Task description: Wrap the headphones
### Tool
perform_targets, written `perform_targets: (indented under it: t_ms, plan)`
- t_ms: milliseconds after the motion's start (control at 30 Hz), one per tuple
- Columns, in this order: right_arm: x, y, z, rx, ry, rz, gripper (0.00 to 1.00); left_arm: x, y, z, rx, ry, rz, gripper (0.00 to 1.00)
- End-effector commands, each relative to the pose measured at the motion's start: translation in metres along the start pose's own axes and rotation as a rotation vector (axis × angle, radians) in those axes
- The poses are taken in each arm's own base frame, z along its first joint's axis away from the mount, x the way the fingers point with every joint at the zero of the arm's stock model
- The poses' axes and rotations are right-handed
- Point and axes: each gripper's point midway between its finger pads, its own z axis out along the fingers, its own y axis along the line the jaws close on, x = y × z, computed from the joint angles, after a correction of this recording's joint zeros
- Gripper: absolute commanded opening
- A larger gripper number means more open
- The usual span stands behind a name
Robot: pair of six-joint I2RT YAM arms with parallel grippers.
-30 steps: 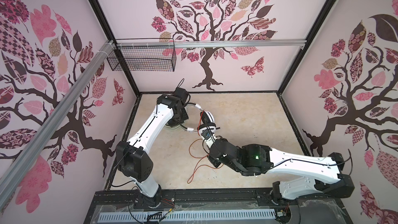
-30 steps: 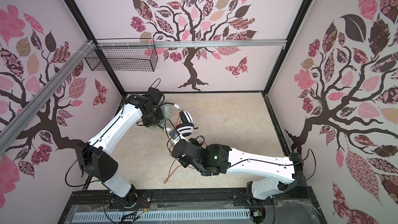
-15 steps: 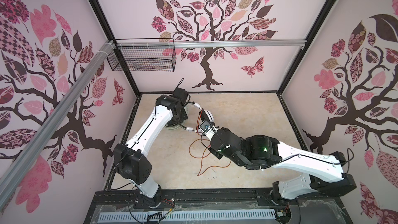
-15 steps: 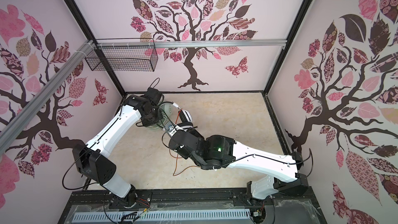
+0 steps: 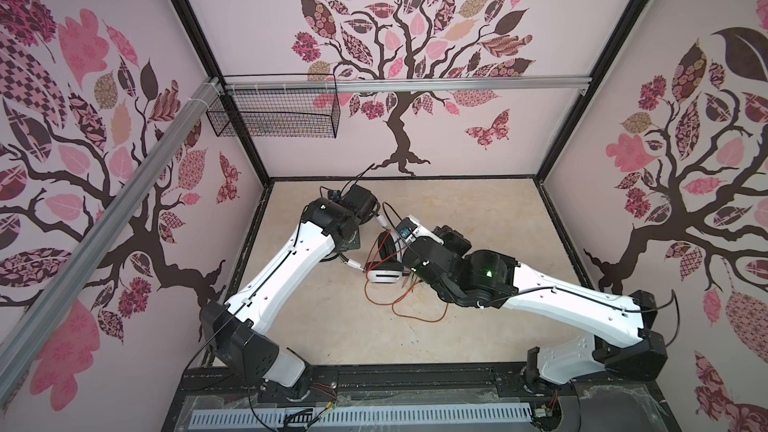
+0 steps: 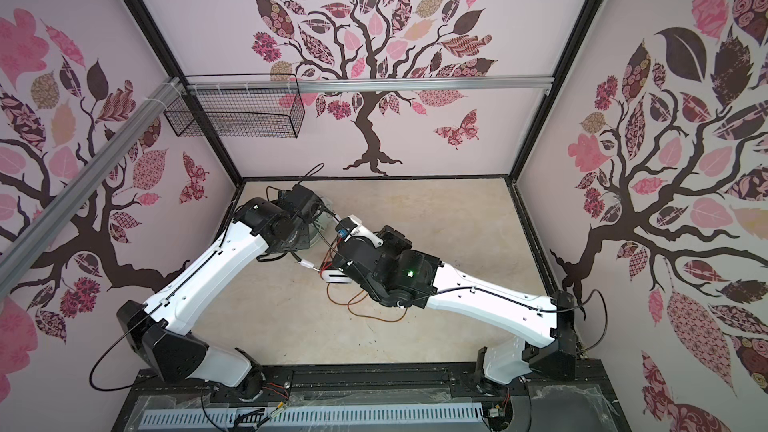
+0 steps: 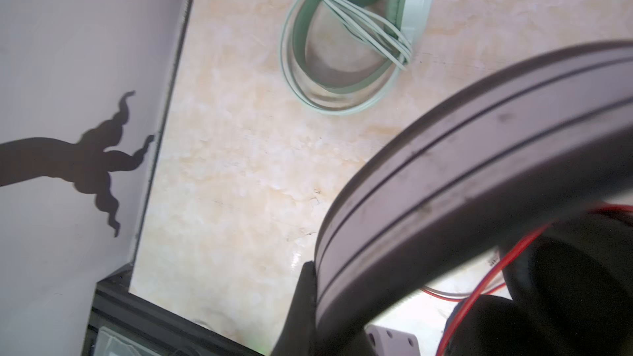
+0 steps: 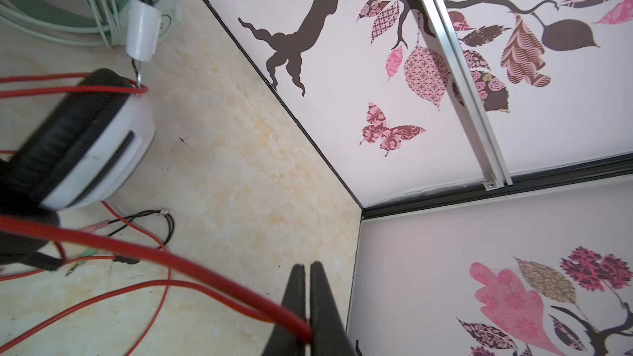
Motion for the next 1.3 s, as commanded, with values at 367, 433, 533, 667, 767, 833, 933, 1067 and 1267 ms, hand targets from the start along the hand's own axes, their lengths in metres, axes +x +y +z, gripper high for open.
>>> perform_targets:
  t_ms: [367,433,533,667,767,833,933,1067,1267]
  plan:
    - [-0.013,-0.032,0.028,0.106,-0.046,0.094,0.05,0.014,0.018,-0.038,-0.032,-0.125,0.157,0.0]
    - [-0.015,-0.032,0.037,0.062,-0.057,0.147,0.05,0.022,0.01,-0.042,0.043,-0.1,0.18,0.0]
    - [-0.02,-0.025,0.048,-0.046,-0.091,0.247,0.05,0.029,-0.001,-0.05,0.168,-0.102,0.17,0.0]
    - [-0.02,0.002,0.066,-0.191,-0.128,0.355,0.05,0.032,-0.01,-0.064,0.297,-0.116,0.159,0.0]
    - [-0.018,0.022,0.082,-0.316,-0.144,0.463,0.05,0.034,-0.021,-0.076,0.398,-0.111,0.167,0.0]
    - [-0.017,0.031,0.09,-0.391,-0.164,0.531,0.05,0.035,-0.028,-0.086,0.469,-0.111,0.172,0.0]
    - [-0.015,0.044,0.099,-0.506,-0.203,0.629,0.08,0.033,-0.035,-0.106,0.573,-0.123,0.174,0.0]
    - [-0.021,0.067,0.097,-0.703,-0.277,0.718,0.13,0.018,-0.041,-0.134,0.67,-0.168,0.147,0.0]
    - [-0.033,0.097,0.09,-0.889,-0.353,0.812,0.17,-0.016,-0.046,-0.174,0.744,-0.239,0.115,0.0]
